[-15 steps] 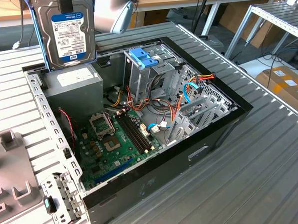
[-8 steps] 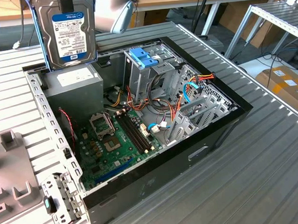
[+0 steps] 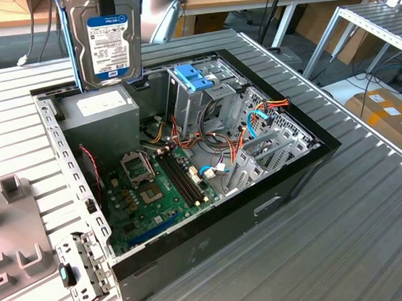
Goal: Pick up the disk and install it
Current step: 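Pick up the disk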
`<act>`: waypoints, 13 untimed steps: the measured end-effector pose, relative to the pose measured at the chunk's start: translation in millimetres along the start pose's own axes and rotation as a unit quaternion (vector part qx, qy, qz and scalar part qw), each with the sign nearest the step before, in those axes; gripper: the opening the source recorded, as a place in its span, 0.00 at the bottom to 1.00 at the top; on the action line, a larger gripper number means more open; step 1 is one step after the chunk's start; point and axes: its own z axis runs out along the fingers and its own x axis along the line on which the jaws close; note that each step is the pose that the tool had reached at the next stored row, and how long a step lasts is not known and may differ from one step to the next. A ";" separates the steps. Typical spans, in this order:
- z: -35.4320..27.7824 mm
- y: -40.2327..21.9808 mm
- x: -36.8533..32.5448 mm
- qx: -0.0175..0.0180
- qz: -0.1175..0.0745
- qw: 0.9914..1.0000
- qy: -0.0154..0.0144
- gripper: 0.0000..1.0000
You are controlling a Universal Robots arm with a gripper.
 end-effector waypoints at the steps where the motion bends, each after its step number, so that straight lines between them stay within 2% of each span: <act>1: 0.3 -8.0 -0.2 0.000 0.000 1.000 0.000 0.35; 3: 0.7 -16.7 -0.3 0.000 0.000 1.000 0.000 0.35; 5: 1.0 -22.5 -0.4 0.000 0.000 1.000 0.000 0.35; 9: 1.3 -30.6 -0.6 0.000 0.000 1.000 0.000 0.35; 11: 1.7 -38.1 -0.8 0.000 0.000 1.000 0.000 0.35; 13: 1.8 -42.2 -0.8 0.000 0.000 1.000 0.000 0.35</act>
